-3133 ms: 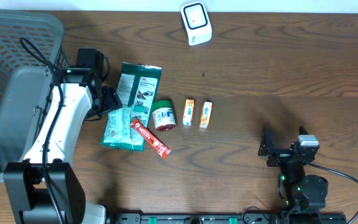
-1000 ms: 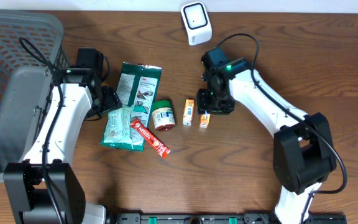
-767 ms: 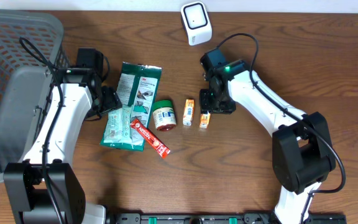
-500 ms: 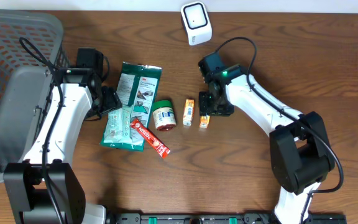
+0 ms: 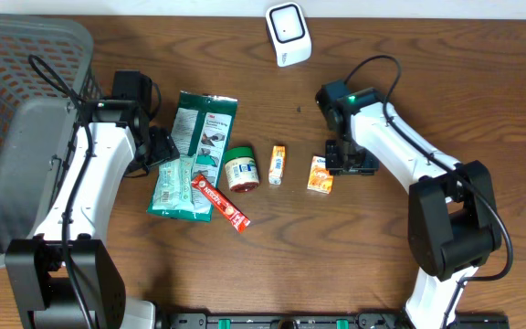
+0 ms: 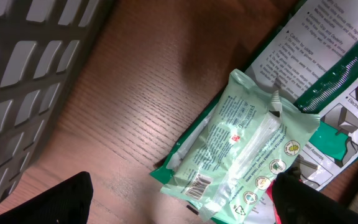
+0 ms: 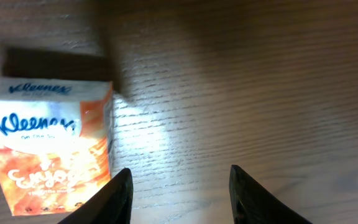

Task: Scan the item barcode
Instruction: 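Reach the right gripper toward the right orange tissue pack, then close the right gripper on the orange tissue pack and lift it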

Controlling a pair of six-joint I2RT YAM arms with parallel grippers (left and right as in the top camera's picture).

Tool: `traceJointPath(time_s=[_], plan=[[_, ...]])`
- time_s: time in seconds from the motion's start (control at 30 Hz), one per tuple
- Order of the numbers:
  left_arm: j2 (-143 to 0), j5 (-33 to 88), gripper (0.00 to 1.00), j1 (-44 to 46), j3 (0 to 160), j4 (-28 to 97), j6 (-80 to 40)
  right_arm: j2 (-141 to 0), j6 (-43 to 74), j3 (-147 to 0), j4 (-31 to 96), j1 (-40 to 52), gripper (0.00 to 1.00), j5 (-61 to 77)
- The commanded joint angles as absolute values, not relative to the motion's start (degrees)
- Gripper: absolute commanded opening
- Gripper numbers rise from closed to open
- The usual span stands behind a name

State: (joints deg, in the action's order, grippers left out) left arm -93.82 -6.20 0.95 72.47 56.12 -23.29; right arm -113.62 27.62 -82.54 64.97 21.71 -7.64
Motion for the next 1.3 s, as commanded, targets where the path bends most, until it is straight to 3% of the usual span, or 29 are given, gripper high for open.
traceJointPath(time_s=[0.0,0.27,0.77,1.27], plan=[[-92.58,-6.7,0.92,0.71,73.19,56.25,-23.16,-112.25,27.16,-83.13,63.86,21.87,0.45,-1.28],[-92.58,-6.7,0.92,0.71,73.19,56.25,-23.16,-112.33,32.91,-83.07,58.19,26.02,0.46,0.6],[-92.58,-6.7,0.93,0.71,73.17,56.25,-23.16,-112.68,40.27,-76.84,50.0,40.16,0.36,-24.86],[-92.58,-6.68,0.93,0.71,73.19,56.25,-23.16,-112.86,37.28,-71.85,47.35,40.71,0.36,-31.24]])
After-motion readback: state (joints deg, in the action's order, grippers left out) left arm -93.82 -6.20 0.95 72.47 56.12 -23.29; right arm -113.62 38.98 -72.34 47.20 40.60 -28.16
